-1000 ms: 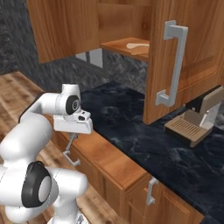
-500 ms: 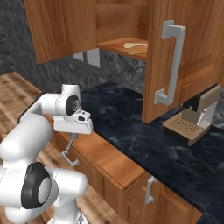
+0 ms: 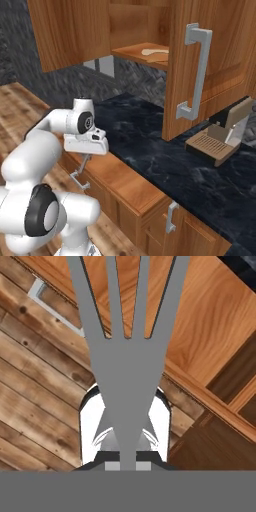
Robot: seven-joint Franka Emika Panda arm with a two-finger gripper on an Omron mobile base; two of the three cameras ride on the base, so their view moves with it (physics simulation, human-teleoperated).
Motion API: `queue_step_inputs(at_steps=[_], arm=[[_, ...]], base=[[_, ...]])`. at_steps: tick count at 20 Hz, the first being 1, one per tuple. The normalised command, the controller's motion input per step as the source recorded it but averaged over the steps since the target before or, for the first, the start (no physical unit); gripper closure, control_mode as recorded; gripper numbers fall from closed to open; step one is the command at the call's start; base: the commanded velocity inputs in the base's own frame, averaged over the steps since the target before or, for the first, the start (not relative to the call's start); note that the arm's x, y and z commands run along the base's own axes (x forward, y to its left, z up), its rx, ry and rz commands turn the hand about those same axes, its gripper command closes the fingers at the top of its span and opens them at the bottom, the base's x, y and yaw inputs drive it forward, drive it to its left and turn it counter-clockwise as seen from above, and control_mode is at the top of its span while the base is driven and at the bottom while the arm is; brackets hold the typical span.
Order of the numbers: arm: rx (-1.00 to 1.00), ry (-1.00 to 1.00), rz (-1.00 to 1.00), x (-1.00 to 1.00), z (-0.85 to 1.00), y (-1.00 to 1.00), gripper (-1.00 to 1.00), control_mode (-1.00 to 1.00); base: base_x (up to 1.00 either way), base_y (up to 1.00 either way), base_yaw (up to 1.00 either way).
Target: Organize the utensils by type. Pick up the wooden spoons from the counter and place them in the open cabinet. Then pick up the metallic utensils from the counter and place them in the open drawer.
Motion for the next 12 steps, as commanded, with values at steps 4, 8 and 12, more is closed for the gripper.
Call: queue_step_inputs(at_steps=[4,8,12], arm=[[0.0,0.05,0.0,0.33,-0.32,-0.28,1.0,-1.0],[0.0,0.15,0.0,0.32,-0.43,-0.12,1.0,-1.0],[0.0,0.18,0.15,0.37,-0.35,-0.15,1.0,-1.0]], base=[[0.0,0.0,0.0],[0.0,0.0,0.0],[0.0,0.0,0.0]])
